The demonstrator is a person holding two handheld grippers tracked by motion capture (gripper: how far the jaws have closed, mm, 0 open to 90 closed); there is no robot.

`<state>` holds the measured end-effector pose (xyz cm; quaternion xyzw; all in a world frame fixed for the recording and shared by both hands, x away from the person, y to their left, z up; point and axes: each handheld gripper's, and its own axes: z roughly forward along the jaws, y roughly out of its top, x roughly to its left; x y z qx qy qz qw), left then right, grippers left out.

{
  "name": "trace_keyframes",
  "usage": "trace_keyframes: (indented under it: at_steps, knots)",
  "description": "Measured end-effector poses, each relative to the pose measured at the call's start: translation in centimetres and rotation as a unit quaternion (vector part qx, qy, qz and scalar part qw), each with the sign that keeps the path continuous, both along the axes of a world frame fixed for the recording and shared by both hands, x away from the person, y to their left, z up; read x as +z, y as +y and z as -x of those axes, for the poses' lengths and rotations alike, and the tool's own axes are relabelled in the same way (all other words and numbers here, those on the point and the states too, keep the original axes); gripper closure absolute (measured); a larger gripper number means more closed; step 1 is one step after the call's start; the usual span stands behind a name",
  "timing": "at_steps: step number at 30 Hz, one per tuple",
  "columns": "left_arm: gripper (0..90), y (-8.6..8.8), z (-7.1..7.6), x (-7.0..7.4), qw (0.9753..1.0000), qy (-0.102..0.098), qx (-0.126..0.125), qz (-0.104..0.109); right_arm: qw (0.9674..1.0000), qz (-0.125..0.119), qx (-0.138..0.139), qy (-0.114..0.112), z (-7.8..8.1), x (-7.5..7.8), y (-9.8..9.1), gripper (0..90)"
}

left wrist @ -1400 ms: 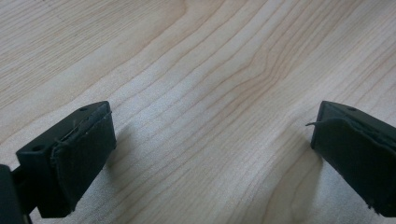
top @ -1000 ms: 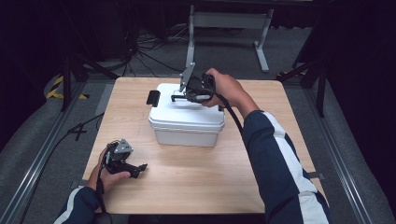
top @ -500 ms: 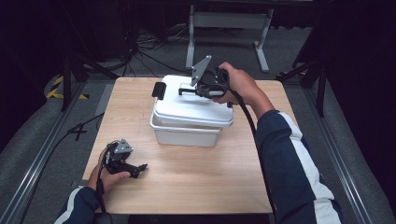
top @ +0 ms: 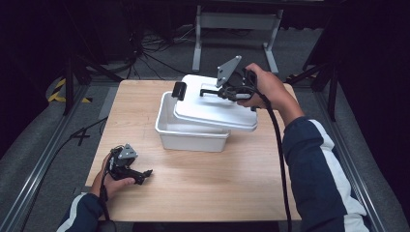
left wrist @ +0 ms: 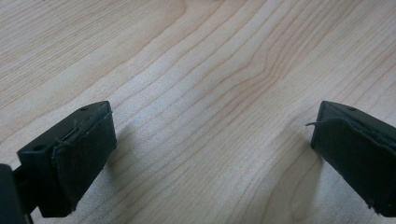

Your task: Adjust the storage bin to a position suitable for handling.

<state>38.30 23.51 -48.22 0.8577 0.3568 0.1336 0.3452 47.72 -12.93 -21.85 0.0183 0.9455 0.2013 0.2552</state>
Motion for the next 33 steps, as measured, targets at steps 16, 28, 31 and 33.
trace_keyframes:
  at_steps: [16,28,31,33]
  knots:
    - [0.4,0.0,0.0,0.0,1.0,0.0,0.0,0.0,0.9995,-0.013,-0.028,-0.001,1.6,0.3,-6.1,84.8]
    - [0.4,0.0,0.0,0.0,1.0,-0.001,0.0,0.0,0.9976,-0.033,-0.06,-0.012,2.8,0.6,-11.1,84.8]
    - [0.5,0.0,0.0,0.0,1.0,0.0,0.0,0.0,0.9964,-0.038,-0.075,-0.011,3.1,0.4,-12.9,84.8]
    - [0.5,0.0,0.0,0.0,1.0,-0.001,0.001,0.0,0.996,-0.04,-0.079,-0.01,3.2,0.3,-13.7,84.8]
